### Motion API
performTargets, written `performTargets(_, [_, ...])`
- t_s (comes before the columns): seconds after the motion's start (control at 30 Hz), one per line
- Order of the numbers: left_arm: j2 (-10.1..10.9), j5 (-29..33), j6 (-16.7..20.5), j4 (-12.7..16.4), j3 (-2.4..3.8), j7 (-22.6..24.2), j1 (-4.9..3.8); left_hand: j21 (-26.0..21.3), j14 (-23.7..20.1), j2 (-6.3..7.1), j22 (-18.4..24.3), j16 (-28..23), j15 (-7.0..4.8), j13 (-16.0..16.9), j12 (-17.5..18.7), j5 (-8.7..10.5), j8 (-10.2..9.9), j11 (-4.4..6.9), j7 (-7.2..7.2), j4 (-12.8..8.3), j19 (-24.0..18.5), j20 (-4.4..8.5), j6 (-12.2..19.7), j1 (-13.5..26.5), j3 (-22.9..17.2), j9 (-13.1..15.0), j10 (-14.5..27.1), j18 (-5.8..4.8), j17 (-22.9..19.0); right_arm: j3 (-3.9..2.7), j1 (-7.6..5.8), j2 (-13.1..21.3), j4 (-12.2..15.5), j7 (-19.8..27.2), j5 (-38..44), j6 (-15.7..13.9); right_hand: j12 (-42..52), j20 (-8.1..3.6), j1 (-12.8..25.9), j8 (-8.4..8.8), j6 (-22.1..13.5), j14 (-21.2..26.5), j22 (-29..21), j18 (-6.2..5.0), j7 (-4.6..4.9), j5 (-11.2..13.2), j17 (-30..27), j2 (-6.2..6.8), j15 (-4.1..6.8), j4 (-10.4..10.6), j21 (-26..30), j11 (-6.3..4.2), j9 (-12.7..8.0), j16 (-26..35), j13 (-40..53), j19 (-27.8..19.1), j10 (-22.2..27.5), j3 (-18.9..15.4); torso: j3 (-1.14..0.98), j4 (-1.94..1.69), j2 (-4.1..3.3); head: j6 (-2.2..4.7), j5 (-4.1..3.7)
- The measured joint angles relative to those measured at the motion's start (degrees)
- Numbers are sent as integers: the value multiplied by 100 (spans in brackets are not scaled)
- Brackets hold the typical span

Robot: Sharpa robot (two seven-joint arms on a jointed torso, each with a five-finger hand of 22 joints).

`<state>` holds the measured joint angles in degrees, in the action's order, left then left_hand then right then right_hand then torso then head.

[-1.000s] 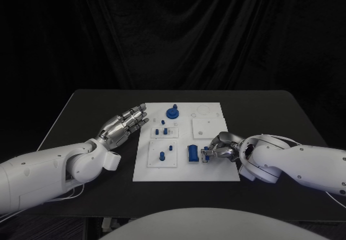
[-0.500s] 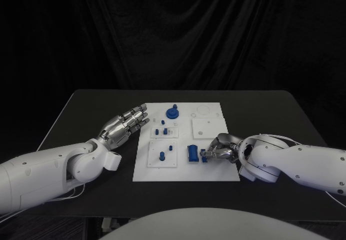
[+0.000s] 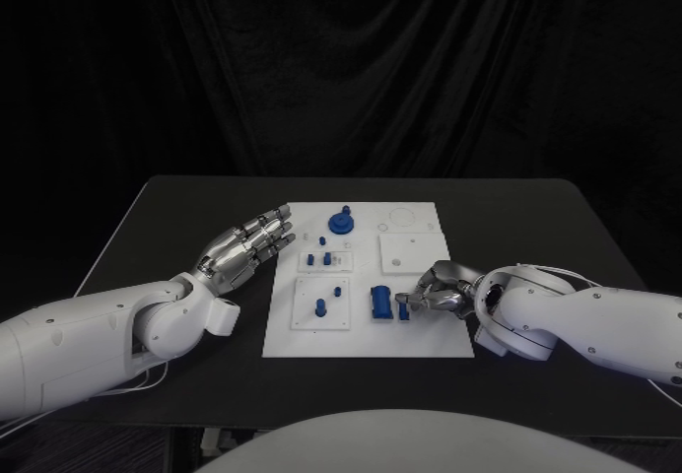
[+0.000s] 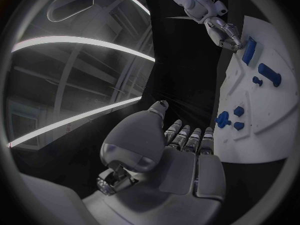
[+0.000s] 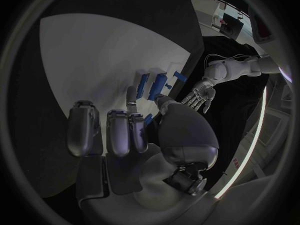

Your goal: Assemble the parts on the task board

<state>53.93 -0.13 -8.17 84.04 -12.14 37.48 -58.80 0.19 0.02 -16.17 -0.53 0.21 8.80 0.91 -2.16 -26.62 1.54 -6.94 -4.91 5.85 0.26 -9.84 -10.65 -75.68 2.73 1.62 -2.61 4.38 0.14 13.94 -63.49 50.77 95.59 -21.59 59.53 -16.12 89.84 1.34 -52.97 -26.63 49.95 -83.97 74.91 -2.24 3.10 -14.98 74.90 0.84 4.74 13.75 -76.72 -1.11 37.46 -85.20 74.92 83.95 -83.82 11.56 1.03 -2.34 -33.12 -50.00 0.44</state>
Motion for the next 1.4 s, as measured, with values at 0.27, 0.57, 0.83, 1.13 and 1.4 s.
performTargets(0.27, [32, 0, -2, 5, 0, -1, 2, 0, 0, 0, 0, 0, 0, 0, 0, 0, 0, 0, 0, 0, 0, 0, 0, 0, 0, 0, 0, 0, 1, 3, 13, 223, 169, 207, 12, -214, 0, 0, -373, -45, 0, 0, 0, 0, 0, -389, 0, -15, 0, -178, 39, 0, 0, 23, 0, 0, 0, 14, 0, -3, -1, 0, 23])
performTargets(0.57, [40, 0, -4, 7, 0, -2, 6, 0, 0, 0, 0, 0, 0, 0, 0, 0, 0, 2, 0, -1, 0, 0, 0, 0, -1, 0, 1, 0, 1, 15, 82, 421, 356, 263, 12, -213, 0, 0, -638, -455, 52, 0, 0, 0, -51, -334, 0, 10, 0, -319, 39, -23, 298, 23, -1, 0, -24, -97, -1, -2, -1, 0, 2])
performTargets(0.83, [43, 0, -5, 17, 0, 0, 8, 0, 0, 0, -5, 0, 0, 0, 0, 0, 0, 2, -2, -17, 0, 0, -2, 0, -17, 0, 2, 0, 2, 24, 142, 506, 383, 368, 13, -250, 0, -5, -855, -784, -32, 0, 0, -92, -126, -319, -16, -35, 43, -405, 231, -64, 583, 160, -1, -1, -22, -135, -1, 4, -1, 0, 27])
performTargets(1.13, [49, 0, 7, 100, 0, 71, 9, 0, 12, 0, -48, 17, 114, 9, -72, -106, 56, 2, -120, -104, 50, -172, -120, 0, -136, 20, 2, 6, 2, 22, 148, 963, 567, 2063, -633, -1207, -2077, 323, -1370, -359, -588, 2139, -374, -675, 274, -1011, -3750, -72, -391, -76, 4304, 325, 152, 2878, -1078, -2273, 2587, 289, -1, 3, 0, 0, 70])
performTargets(1.4, [-15, 0, 53, 183, 1, 106, 9, 24, 52, 48, -82, 117, 155, 57, -311, -88, 91, -188, -205, -15, 92, -298, -309, 138, -231, 40, -189, 182, 36, 14, 9, 1274, 631, 4367, -2398, -1164, -6476, 1510, -309, 952, -2352, 7619, -4504, -219, 506, 44, -6071, -12, -1589, 275, 7429, 1197, -1128, 6796, -4357, -7323, 7852, -571, -6, -3, 26, 0, 16])
